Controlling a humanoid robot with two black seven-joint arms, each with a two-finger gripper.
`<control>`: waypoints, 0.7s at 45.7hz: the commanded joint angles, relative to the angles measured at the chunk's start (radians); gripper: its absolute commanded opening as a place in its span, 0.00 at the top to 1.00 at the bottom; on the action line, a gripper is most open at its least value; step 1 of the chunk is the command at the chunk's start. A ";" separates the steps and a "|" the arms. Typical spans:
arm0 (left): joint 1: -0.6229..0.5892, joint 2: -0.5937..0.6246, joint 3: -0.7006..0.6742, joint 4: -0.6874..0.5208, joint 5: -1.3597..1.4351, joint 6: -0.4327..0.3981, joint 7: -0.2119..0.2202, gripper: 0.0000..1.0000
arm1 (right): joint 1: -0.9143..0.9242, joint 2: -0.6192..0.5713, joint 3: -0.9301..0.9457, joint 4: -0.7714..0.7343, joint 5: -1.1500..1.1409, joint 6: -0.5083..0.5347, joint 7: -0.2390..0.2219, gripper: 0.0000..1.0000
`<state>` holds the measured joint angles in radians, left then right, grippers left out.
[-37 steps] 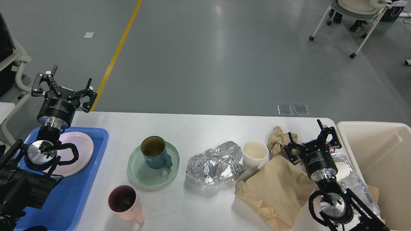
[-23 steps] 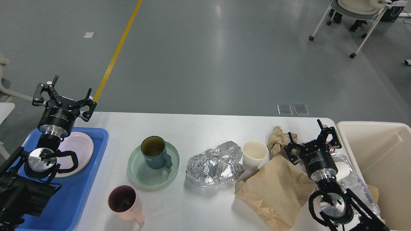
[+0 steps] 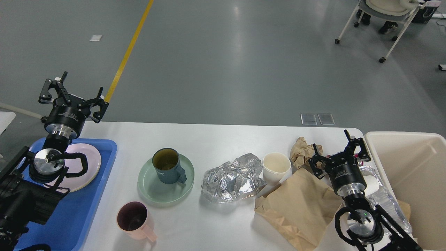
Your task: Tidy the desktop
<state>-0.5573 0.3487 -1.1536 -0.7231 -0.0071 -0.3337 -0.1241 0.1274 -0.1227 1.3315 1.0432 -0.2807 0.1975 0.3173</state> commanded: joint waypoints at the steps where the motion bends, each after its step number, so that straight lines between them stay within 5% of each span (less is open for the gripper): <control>1: -0.036 0.134 0.240 -0.004 -0.008 0.103 0.003 0.03 | 0.000 0.000 0.000 0.000 0.000 0.000 0.000 0.00; 7: -0.188 0.251 0.555 0.017 -0.011 0.075 0.004 0.03 | 0.000 0.000 0.000 0.000 0.000 0.000 0.000 0.00; 21: -0.507 0.362 1.360 0.113 0.002 -0.313 0.009 0.03 | 0.000 0.000 0.000 0.000 0.000 0.000 0.000 0.00; 32: -0.639 0.331 1.672 0.182 0.004 -0.367 0.030 0.03 | 0.000 0.000 0.000 0.000 0.000 0.000 0.000 0.00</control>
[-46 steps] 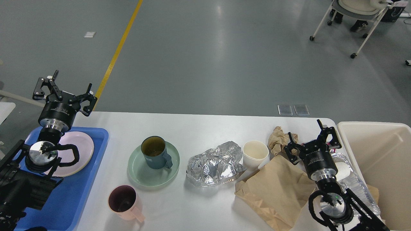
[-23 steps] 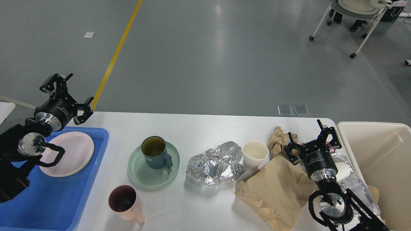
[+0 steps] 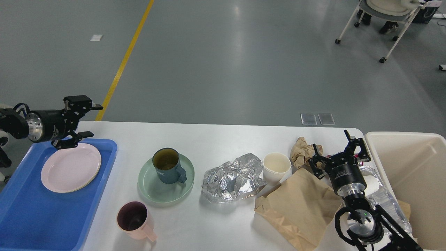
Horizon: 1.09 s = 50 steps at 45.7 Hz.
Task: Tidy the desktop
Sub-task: 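Move the left gripper over the pink cup and lower onto it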
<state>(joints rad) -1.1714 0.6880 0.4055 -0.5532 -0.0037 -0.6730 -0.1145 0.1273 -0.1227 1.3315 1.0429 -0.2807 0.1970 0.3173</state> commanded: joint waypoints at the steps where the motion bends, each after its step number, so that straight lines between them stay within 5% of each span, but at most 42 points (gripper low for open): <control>1: -0.031 -0.010 0.142 0.012 0.001 -0.030 0.030 0.03 | 0.000 0.000 0.000 0.000 0.000 0.001 0.000 0.00; 8: -0.106 -0.091 0.327 0.009 0.001 -0.053 0.107 0.03 | 0.000 0.000 0.000 0.000 0.000 0.001 0.000 0.00; 13: -0.160 -0.162 0.548 0.007 0.002 -0.152 0.173 0.03 | 0.000 0.000 0.000 0.000 0.000 0.001 0.000 0.00; 19: -0.223 -0.268 0.751 0.002 0.001 -0.287 0.171 0.03 | 0.000 0.000 0.000 0.000 0.000 0.001 -0.001 0.00; 28: -0.315 -0.378 0.897 -0.031 0.002 -0.287 0.179 0.03 | 0.000 0.000 0.000 0.000 0.000 0.001 0.000 0.00; 35: -0.431 -0.450 1.024 -0.169 0.002 -0.287 0.176 0.03 | 0.000 0.000 0.000 0.000 0.000 0.001 0.000 0.00; 50: -0.505 -0.487 1.038 -0.298 0.004 -0.287 0.184 0.03 | 0.000 0.000 0.000 0.000 0.000 0.001 0.000 0.00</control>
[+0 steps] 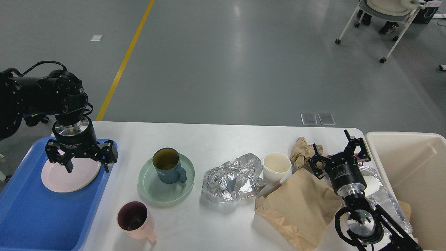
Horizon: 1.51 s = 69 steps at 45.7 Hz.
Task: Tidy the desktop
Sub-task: 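Move the left gripper over the pink cup and lower onto it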
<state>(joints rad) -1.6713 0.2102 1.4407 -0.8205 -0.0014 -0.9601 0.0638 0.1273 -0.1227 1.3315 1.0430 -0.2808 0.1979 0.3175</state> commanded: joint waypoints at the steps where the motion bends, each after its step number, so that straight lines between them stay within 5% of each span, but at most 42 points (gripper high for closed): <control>1: -0.008 -0.009 0.003 -0.049 0.001 0.000 0.005 0.03 | 0.000 0.000 0.000 0.000 0.000 0.000 0.000 0.00; 11: -0.050 -0.014 0.001 -0.166 0.001 0.000 0.005 0.03 | 0.000 0.000 0.000 0.000 0.000 0.000 0.000 0.00; 40: 0.028 -0.087 -0.052 -0.189 -0.002 0.000 0.007 0.04 | 0.000 0.000 0.000 0.000 0.000 0.000 0.000 0.00; 69: 0.214 -0.176 -0.056 0.046 0.001 0.000 0.008 0.05 | 0.000 0.000 0.000 0.000 0.000 0.000 0.000 0.00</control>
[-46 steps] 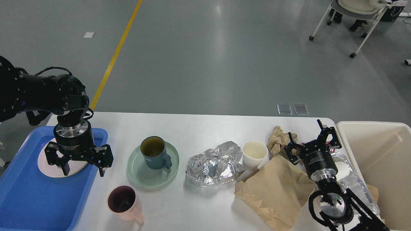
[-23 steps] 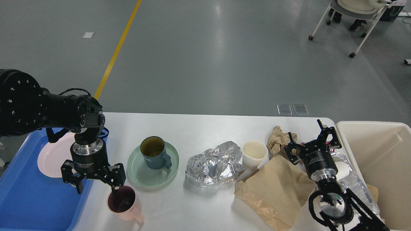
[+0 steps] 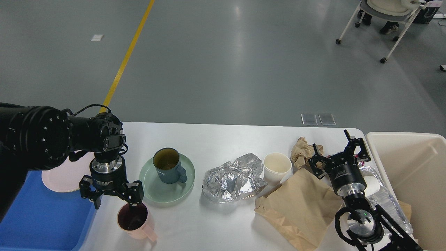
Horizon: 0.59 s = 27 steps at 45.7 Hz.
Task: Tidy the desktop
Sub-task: 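Move the left gripper over the pink cup and lower onto it, then grasp the pink cup and place it in the blue tray corner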
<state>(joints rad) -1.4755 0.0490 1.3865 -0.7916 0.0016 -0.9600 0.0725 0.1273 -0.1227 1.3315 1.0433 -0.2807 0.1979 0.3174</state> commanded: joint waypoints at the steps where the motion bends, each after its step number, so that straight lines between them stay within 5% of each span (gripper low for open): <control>1: 0.020 -0.015 -0.001 0.017 -0.002 0.000 0.000 0.05 | 0.000 0.000 0.000 0.000 0.000 0.000 -0.001 0.00; 7: 0.033 -0.015 -0.012 0.019 -0.002 0.000 0.000 0.10 | 0.000 0.000 0.000 0.000 0.000 0.000 0.000 0.00; 18: 0.044 -0.015 -0.034 0.015 -0.006 0.000 0.023 0.78 | 0.000 0.000 0.000 0.000 0.000 0.000 0.000 0.00; 27: 0.046 -0.018 -0.040 0.012 -0.011 0.000 0.023 1.00 | 0.000 0.000 0.000 0.000 0.000 0.000 0.000 0.00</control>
<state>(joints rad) -1.4301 0.0336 1.3482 -0.7755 -0.0071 -0.9600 0.0947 0.1273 -0.1227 1.3315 1.0434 -0.2808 0.1979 0.3174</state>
